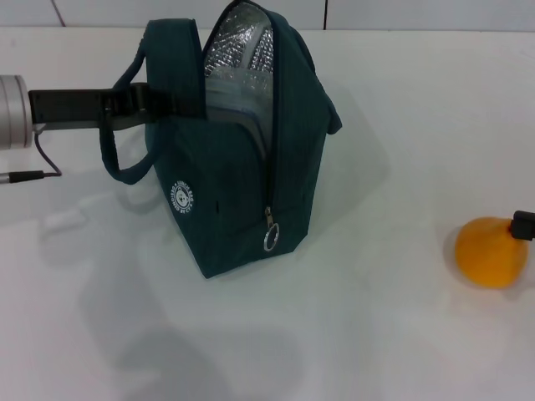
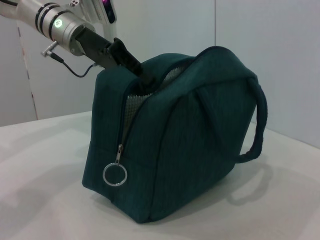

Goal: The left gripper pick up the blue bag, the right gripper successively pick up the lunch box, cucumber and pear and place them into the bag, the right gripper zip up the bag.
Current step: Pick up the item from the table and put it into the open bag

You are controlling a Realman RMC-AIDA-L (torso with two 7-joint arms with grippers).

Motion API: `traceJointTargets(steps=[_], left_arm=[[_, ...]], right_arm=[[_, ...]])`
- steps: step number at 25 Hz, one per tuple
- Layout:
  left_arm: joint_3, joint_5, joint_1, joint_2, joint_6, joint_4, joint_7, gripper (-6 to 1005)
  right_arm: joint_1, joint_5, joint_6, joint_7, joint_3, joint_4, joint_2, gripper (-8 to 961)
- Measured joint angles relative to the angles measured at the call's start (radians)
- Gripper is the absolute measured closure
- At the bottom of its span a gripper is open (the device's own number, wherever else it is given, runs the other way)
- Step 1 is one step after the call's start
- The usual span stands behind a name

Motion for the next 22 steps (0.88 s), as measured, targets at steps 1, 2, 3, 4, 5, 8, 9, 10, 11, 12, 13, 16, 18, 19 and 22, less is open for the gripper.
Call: traceJointTargets(steps=[1,2,3,4,5,8,9,10,11,12,13,16,18,19,22], left_arm=[[0.0,0.0,-0.001,0.0,0.0,0.0,0.0,949],[0.0,0.0,-0.001,0.0,0.0,0.0,0.0,949],[0.0,0.0,-0.001,0.0,0.0,0.0,0.0,949],[0.0,0.0,-0.002,0.0,0.0,0.0,0.0,949],[0.0,0.0,-0.002,0.0,0.0,0.0,0.0,949],[0.0,0.0,-0.002,0.0,0.0,0.0,0.0,949],[0.0,0.0,-0.003,0.0,0.0,0.0,0.0,949],[0.0,0.0,-0.004,0.0,0.0,0.0,0.0,949],[0.0,0.0,-0.005,-0.001,0.0,0.0,0.0,949],[0.0,0.0,-0.005,-0.001,0.0,0.0,0.0,949],[0.0,0.0,-0.006,-0.001,0.0,0.0,0.0,949],[0.0,0.0,-0.008,-0.001,0.0,0.0,0.0,949],[0.0,0.0,-0.009,-0.001,0.0,0.0,0.0,949],[0.0,0.0,-0.009,-0.002,0.0,0.0,0.0,948],[0.0,0.0,-0.009,-0.002,0.0,-0.001,0.0,948]], right_arm=[[0.0,0.001,0.0,0.0,0.002,0.0,0.0,927],[0.0,0.003,0.0,0.0,0.006,0.0,0.0,927],[0.0,0.008,0.0,0.0,0.007,0.0,0.0,927],[0.0,0.018,-0.001,0.0,0.009,0.0,0.0,927],[0.0,0.027,-0.001,0.001,0.009,0.0,0.0,927],[0.007,0.075,-0.007,0.008,0.01,0.0,0.0,927],[0.011,0.087,-0.009,0.011,0.01,0.0,0.0,927],[0.018,0.101,-0.01,0.016,0.008,0.0,0.0,927],[0.025,0.113,-0.01,0.022,0.006,0.0,0.0,927],[0.034,0.126,-0.01,0.03,0.005,0.002,0.0,927],[0.05,0.149,-0.008,0.044,0.003,0.007,0.001,927],[0.101,0.184,0.016,0.099,0.006,0.02,0.004,927],[0.145,0.205,0.024,0.123,0.008,0.031,0.006,927],[0.167,0.219,0.025,0.126,0.006,0.037,0.006,926],[0.235,0.252,0.021,0.13,-0.001,0.049,0.009,926]])
